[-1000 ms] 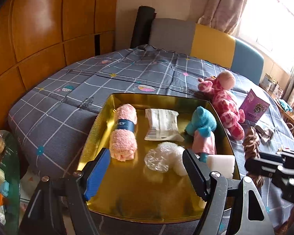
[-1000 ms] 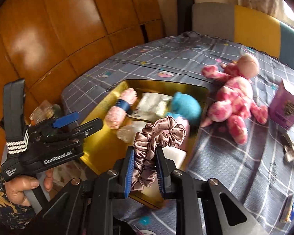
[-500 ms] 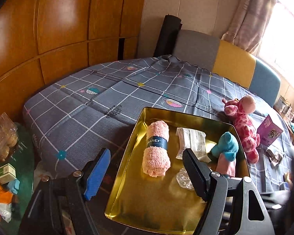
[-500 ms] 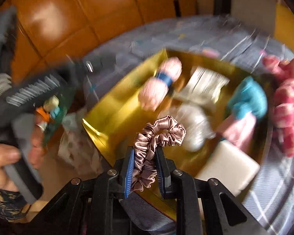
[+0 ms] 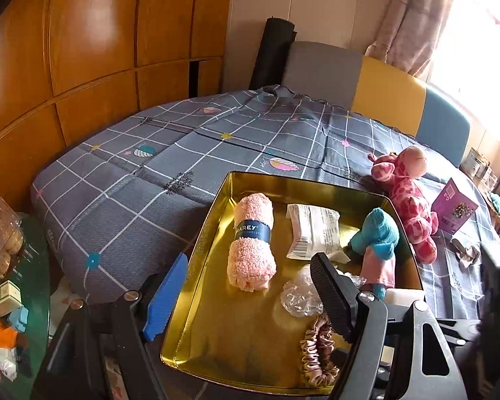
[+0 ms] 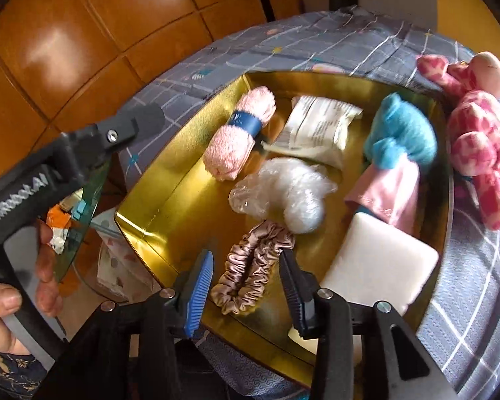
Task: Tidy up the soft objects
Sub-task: 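Move both tools back toward the tissue pack and red sock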
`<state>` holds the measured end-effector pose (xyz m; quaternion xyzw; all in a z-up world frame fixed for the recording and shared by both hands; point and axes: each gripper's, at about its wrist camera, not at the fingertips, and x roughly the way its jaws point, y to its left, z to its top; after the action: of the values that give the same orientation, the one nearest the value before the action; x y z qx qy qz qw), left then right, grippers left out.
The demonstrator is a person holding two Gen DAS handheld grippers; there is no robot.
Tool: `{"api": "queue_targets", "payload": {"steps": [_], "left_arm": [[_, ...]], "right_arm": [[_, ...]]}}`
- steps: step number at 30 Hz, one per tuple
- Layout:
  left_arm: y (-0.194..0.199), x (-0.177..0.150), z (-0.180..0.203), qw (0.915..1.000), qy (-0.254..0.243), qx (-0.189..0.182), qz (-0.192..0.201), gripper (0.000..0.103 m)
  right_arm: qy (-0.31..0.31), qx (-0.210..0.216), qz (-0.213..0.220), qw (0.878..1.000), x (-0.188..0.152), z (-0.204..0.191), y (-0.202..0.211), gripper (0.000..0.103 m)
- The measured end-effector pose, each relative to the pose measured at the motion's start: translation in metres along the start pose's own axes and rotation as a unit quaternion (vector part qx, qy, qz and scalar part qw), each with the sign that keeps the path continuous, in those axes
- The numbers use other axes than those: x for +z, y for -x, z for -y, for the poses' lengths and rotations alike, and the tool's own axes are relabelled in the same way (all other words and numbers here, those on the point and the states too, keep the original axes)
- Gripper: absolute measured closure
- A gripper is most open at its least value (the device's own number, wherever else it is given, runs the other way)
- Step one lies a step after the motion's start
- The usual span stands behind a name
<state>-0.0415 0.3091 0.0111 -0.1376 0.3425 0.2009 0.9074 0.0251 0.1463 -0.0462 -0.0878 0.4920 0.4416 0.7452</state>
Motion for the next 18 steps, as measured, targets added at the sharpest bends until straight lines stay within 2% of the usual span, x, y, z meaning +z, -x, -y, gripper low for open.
{"api": "queue_targets", "payload": {"steps": [11, 18], "left_arm": [[0.008, -0.001, 0.011, 0.9998, -0.013, -0.013, 0.01, 0.026], [0.009, -0.005, 0.024, 0.9993, -0.029, -0.024, 0.006, 0.026]], "right_arm": [[-0.007, -0.067, 0.077, 0.995, -0.004, 0.007, 0.046, 0.062], [-0.041, -0.1, 0.104, 0.989, -0.015, 0.033, 0.076, 0.062]]}}
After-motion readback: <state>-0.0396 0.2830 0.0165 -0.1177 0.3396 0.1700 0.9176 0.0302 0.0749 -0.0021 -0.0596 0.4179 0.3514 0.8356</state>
